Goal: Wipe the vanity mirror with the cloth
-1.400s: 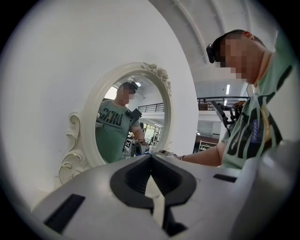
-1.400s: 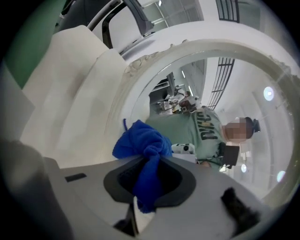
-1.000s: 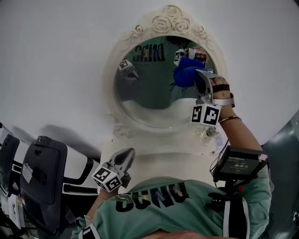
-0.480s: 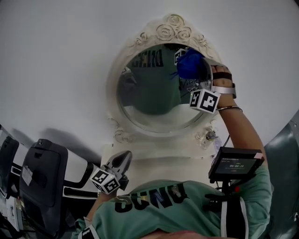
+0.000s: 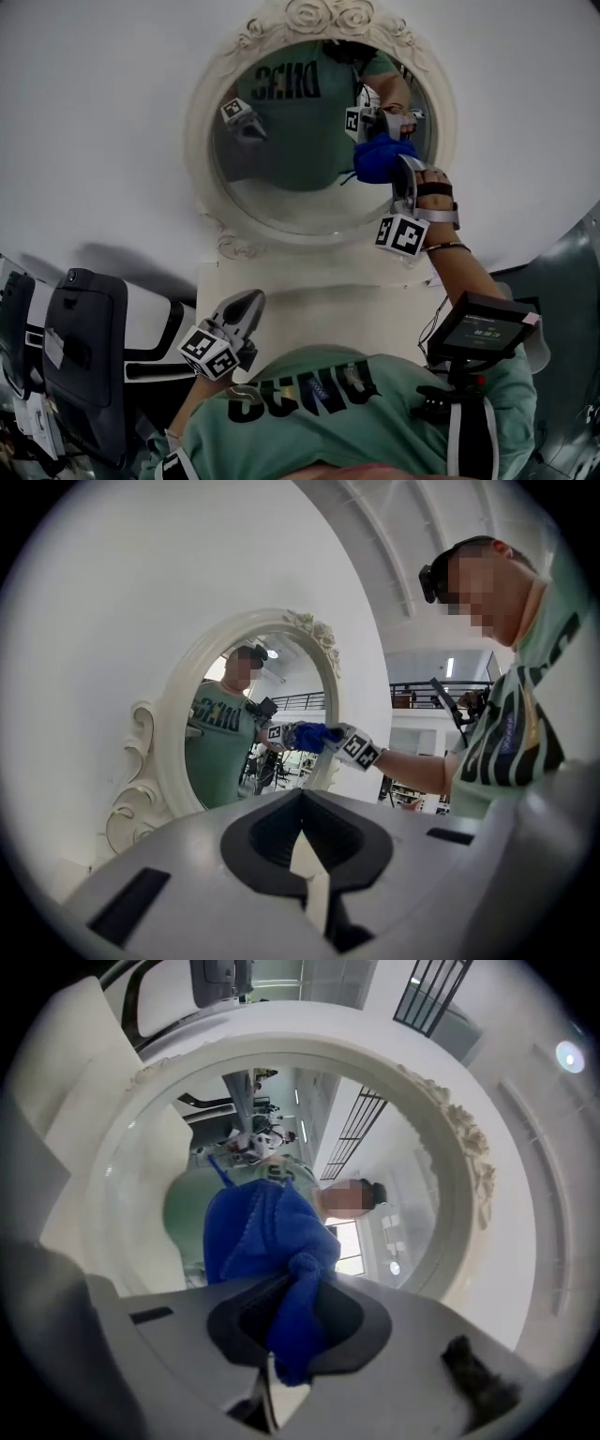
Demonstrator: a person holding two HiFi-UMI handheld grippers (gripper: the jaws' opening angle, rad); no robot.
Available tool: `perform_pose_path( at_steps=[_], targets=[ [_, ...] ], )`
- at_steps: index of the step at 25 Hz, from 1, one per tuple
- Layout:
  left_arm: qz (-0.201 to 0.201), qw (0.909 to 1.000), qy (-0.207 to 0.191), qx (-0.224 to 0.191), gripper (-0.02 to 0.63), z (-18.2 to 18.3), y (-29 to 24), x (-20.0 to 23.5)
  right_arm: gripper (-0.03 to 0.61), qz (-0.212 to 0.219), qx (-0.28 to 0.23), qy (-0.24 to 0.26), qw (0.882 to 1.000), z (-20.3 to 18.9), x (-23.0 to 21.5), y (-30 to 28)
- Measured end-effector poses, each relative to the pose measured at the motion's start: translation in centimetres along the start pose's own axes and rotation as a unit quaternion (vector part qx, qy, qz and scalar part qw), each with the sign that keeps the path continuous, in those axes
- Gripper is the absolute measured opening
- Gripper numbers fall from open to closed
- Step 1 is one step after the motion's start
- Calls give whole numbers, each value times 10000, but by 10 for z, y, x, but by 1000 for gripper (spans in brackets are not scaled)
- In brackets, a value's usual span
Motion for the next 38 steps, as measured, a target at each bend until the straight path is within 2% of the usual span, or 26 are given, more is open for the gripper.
perform_pose_path(
  at_steps=[5,7,14,21,24,29,34,36,38],
  targets=[
    [-57,9994,123,317,9,-18,-7,-11,54,1142,331,260,9926,-35,134,26],
    [-56,9989,180,436,9,-22,-6,-17,54,1350,350,353,9896,-41,164,37],
    [-62,9970,295,713,9,-30,-1,-11,54,1435,361,-31,9890,-22,176,32],
    [-208,9989,151,403,9,-23,-6,-14,54,1918,274,157,9809,-24,181,36],
    [-206,9996,70,200,9,-8,-10,-10,55,1633,-1,193,9864,-16,144,28],
    [-269,9995,-62,-158,9,7,-8,-7,55,375,-405,339,9979,12,11,6],
    [-269,9987,-103,-413,9,15,-9,-8,55,-890,-727,678,9911,41,-121,-16],
    [-260,9984,-118,-487,9,17,-7,-7,55,-1218,-731,807,9866,46,-157,-22],
    [-225,9982,-141,-537,9,19,-1,-3,57,-1352,-704,928,9839,51,-174,-24]
  ],
)
Point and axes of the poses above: the fingertips, and each gripper's own axes: y backward along the fingers, x to its left, z out of its top, the point moved 3 cm from there along y, backward along the fingers, and after that the axes turned 5 degrees about -z, right-handed, at the moved point
